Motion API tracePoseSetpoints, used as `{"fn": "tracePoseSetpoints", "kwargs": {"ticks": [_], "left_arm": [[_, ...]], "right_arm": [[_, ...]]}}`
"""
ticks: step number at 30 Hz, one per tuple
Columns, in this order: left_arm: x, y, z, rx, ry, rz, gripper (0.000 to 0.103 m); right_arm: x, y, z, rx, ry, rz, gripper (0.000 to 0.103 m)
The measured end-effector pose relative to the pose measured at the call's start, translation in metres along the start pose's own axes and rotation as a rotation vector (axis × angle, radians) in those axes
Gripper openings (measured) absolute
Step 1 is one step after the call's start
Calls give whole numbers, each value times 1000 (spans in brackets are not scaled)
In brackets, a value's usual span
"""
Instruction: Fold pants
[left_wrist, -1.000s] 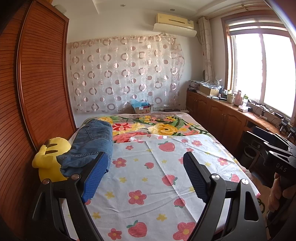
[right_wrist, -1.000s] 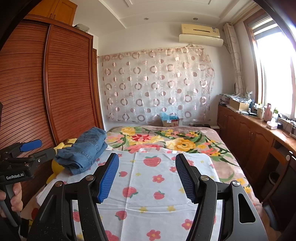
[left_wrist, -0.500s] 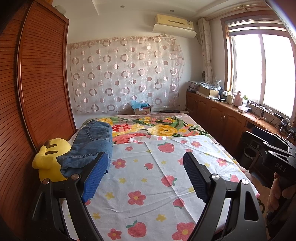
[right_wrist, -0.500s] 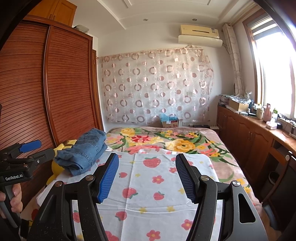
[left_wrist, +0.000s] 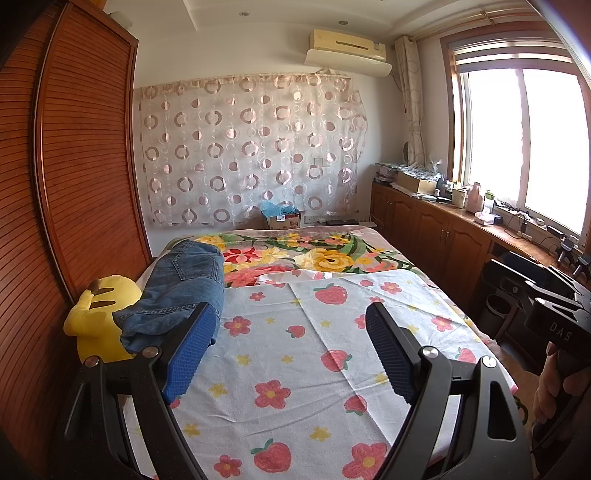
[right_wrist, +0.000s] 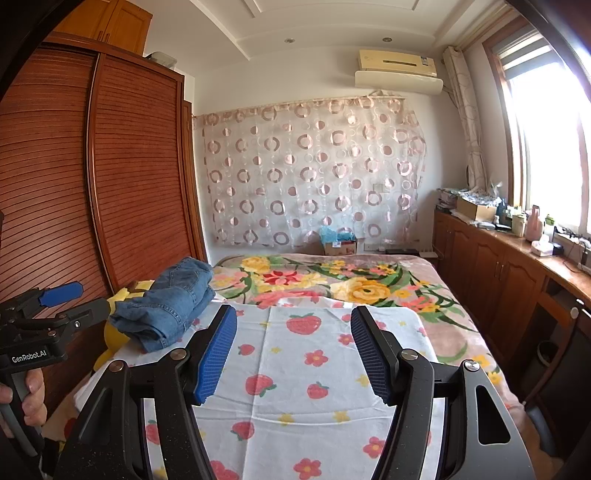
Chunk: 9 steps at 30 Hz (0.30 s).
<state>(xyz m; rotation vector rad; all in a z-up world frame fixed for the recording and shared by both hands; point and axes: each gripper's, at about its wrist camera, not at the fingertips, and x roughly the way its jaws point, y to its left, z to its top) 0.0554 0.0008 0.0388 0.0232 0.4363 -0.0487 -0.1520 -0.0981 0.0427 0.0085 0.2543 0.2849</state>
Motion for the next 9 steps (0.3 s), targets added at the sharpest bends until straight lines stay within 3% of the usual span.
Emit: {"fn": "tracePoseSetpoints", "kwargs": {"ticks": [9], "left_arm": [[0, 1, -1, -1, 0, -3, 84]], "right_arm": [[1, 0, 0, -2, -2, -3, 66]]}}
